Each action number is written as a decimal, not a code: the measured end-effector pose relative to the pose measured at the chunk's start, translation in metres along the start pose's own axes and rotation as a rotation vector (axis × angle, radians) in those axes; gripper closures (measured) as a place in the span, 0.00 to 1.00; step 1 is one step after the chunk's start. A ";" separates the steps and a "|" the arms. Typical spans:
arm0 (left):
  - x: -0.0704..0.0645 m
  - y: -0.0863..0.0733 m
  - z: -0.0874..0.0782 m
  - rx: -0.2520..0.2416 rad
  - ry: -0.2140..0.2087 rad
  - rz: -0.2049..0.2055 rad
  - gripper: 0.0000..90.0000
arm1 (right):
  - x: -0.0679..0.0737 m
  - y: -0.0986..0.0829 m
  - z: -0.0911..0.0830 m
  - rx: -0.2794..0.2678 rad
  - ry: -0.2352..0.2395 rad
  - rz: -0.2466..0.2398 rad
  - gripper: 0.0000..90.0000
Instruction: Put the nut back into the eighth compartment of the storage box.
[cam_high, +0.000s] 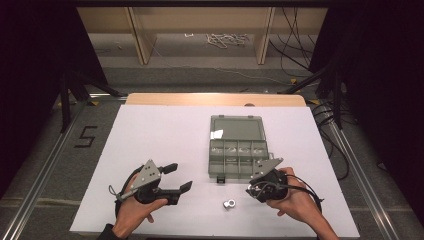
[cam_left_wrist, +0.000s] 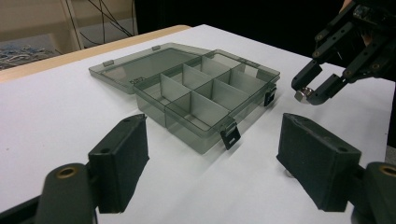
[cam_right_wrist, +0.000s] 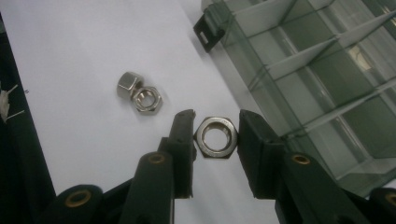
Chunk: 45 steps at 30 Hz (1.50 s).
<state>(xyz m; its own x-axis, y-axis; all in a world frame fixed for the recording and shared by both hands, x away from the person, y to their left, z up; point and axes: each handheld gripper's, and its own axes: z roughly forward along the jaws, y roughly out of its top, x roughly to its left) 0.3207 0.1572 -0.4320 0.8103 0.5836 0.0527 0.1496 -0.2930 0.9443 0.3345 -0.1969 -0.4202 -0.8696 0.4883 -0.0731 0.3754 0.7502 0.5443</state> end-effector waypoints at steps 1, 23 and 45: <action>0.001 0.000 0.000 0.000 0.002 0.008 0.26 | -0.004 0.001 -0.003 0.002 -0.011 0.008 0.75; 0.002 0.000 -0.001 0.002 0.005 0.019 0.26 | -0.051 0.006 -0.019 0.010 -0.098 0.059 0.75; 0.000 0.000 -0.001 0.002 0.008 0.003 0.26 | -0.075 0.009 0.000 0.060 -0.108 0.090 0.75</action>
<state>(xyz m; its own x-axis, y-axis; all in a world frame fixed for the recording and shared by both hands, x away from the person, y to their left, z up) 0.3206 0.1580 -0.4315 0.8063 0.5886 0.0580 0.1482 -0.2961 0.9436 0.4032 -0.2264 -0.4101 -0.7933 0.5973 -0.1179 0.4712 0.7250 0.5024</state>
